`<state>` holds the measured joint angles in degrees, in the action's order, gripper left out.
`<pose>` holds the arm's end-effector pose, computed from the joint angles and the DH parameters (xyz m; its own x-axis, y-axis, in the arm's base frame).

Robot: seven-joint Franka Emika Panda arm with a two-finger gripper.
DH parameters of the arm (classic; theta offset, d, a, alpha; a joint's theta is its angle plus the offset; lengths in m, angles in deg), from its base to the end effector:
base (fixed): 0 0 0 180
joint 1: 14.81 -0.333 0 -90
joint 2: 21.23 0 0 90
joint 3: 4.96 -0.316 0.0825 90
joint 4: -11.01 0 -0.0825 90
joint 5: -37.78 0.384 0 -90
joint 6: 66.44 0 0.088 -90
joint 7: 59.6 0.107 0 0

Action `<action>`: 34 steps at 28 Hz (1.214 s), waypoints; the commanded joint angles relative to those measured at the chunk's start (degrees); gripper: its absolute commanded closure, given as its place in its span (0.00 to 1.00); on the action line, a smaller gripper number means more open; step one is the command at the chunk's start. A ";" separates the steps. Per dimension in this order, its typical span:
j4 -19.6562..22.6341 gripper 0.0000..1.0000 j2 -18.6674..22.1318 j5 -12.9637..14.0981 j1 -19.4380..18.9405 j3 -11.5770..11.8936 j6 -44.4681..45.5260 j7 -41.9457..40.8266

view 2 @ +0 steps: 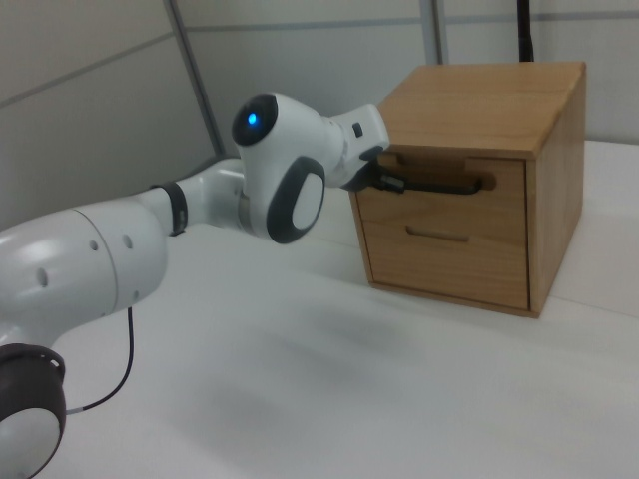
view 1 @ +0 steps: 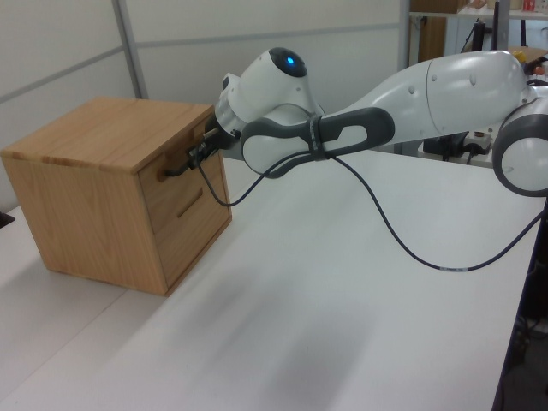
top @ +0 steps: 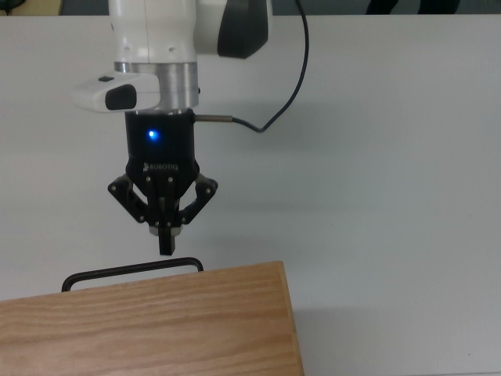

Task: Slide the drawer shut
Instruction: 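Lift the gripper up and away from the closed drawer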

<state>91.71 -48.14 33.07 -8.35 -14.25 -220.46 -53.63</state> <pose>0.7446 0.0119 0.5334 0.6859 -0.0615 0.7251 -0.0149 -0.9974 -0.0704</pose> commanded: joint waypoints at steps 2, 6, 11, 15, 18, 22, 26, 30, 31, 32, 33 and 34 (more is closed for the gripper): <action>-0.63 1.00 7.39 1.81 0.05 -0.20 18.36 -0.17; -1.43 1.00 10.56 3.65 0.05 -0.11 27.09 -0.43; -1.51 1.00 15.22 4.62 -0.13 -0.03 37.20 -0.43; -1.43 1.00 18.83 4.80 -0.22 0.06 45.37 -0.43; -1.51 1.00 21.11 4.62 -0.39 0.32 54.15 -0.52; -1.43 0.92 22.61 3.83 -1.35 0.76 62.94 -0.52; -1.43 0.01 22.61 2.26 -1.97 1.11 64.90 0.10; -1.51 0.00 22.52 -1.70 -3.29 1.82 65.60 -0.08; -1.43 0.00 22.52 -2.23 -3.47 1.99 65.78 -0.08; -1.51 0.00 22.61 -2.58 -3.73 2.26 66.13 -0.08; -1.51 0.00 22.53 -2.58 -3.82 2.26 66.30 0.01; -1.51 0.00 22.52 -2.50 -3.91 2.43 66.57 0.10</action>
<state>89.36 -26.45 31.93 -10.21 -13.70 -155.83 -53.62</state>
